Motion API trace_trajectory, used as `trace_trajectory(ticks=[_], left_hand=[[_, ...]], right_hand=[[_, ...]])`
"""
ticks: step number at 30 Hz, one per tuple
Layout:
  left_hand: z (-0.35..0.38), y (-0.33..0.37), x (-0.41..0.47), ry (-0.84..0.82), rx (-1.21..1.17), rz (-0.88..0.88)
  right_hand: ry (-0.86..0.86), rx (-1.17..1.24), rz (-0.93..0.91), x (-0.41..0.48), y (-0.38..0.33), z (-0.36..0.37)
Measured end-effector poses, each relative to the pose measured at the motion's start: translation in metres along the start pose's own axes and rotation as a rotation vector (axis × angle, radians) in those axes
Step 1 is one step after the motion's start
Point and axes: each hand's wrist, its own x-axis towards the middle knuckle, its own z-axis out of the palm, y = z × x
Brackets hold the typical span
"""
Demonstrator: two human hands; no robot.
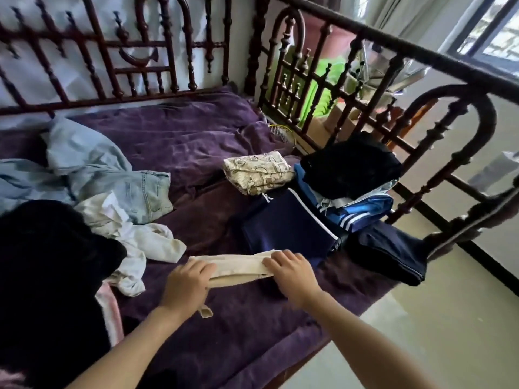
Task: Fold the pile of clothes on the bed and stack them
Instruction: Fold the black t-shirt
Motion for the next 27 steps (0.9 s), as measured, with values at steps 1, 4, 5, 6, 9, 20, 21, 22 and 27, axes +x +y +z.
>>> trace_trajectory(ticks=[1, 4, 5, 6, 9, 20, 21, 22, 27], left_hand=[[0.003, -0.003, 0.009, -0.019, 0.016, 0.004], [0.005, -0.012, 0.055, -0.010, 0.092, 0.012], [0.001, -0.014, 0.077, 0.015, 0.128, 0.015], [-0.004, -0.015, 0.102, 0.066, 0.162, 0.026], [-0.018, -0.012, 0.183, 0.197, 0.248, -0.017], [0.045, 0.012, 0.251, -0.820, 0.022, -0.478], [0.049, 0.010, 0.237, -0.860, 0.004, -0.501], [0.052, 0.009, 0.223, -0.874, -0.007, -0.525], [0.027, 0.002, 0.148, -0.791, -0.012, -0.737]], right_hand=[[-0.024, 0.008, -0.010, 0.007, 0.009, 0.007], [-0.047, 0.010, -0.031, 0.040, 0.045, 0.015], [-0.013, 0.009, -0.032, 0.056, 0.061, 0.012], [0.030, 0.004, -0.036, 0.073, 0.079, 0.008], [0.211, -0.004, -0.071, 0.132, 0.142, -0.008], [-0.502, -0.104, -0.003, 0.184, 0.246, 0.034], [-0.521, -0.086, -0.029, 0.182, 0.241, 0.041], [-0.533, -0.070, -0.059, 0.184, 0.234, 0.046], [-0.459, 0.038, -0.239, 0.213, 0.176, 0.048]])
